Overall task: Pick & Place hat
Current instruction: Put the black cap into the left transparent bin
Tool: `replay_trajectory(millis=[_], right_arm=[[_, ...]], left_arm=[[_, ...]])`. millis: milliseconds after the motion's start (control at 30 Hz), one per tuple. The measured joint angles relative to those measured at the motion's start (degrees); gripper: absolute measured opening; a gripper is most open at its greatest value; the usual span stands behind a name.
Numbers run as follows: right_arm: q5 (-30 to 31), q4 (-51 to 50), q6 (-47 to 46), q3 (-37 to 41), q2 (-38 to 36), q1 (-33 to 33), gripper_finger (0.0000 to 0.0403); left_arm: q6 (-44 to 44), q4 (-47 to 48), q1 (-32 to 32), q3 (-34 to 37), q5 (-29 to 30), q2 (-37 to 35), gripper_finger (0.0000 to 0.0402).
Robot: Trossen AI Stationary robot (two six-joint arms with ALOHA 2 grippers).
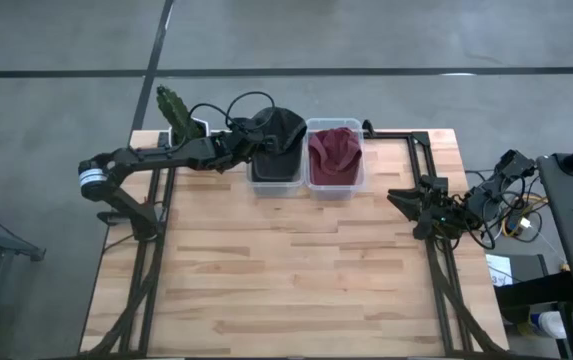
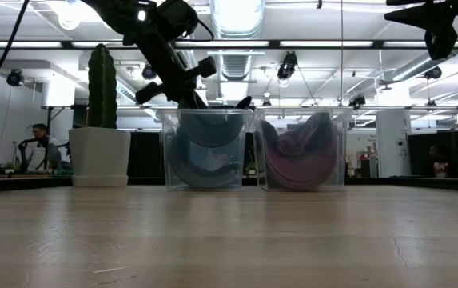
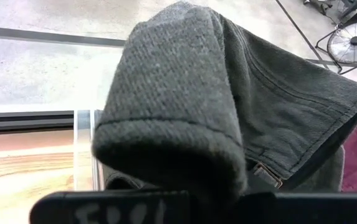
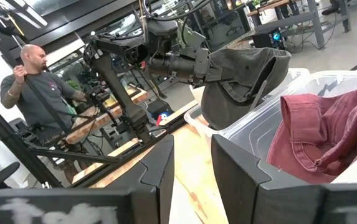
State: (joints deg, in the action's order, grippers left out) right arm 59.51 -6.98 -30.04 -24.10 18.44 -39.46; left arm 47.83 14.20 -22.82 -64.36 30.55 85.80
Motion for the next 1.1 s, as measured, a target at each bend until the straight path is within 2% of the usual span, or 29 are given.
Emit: replay_trajectory(millis=[633,733,967,1100], right_arm=[[0.0,0.0,-1.5,0.0,0.0,0.0,0.0087],[0.0,0.0,-1.5,0.0,0.0,0.0,0.0091],[0.0,0.0,-1.5,0.0,0.0,0.0,0.009],[0.0,0.0,-1.6,0.0,0.0,0.0,0.0084]], left_arm=[[0.5,0.2,0.0,0.0,0.0,-0.1,0.0017],[0.2,0.2,0.0,0.0,0.0,-0.1,0.0039],[-0.3,0.9,0.0,0.0,0.0,-0.1,0.0127],[-2.0,1.5,0.0,0.0,0.0,-0.5,0.0155]])
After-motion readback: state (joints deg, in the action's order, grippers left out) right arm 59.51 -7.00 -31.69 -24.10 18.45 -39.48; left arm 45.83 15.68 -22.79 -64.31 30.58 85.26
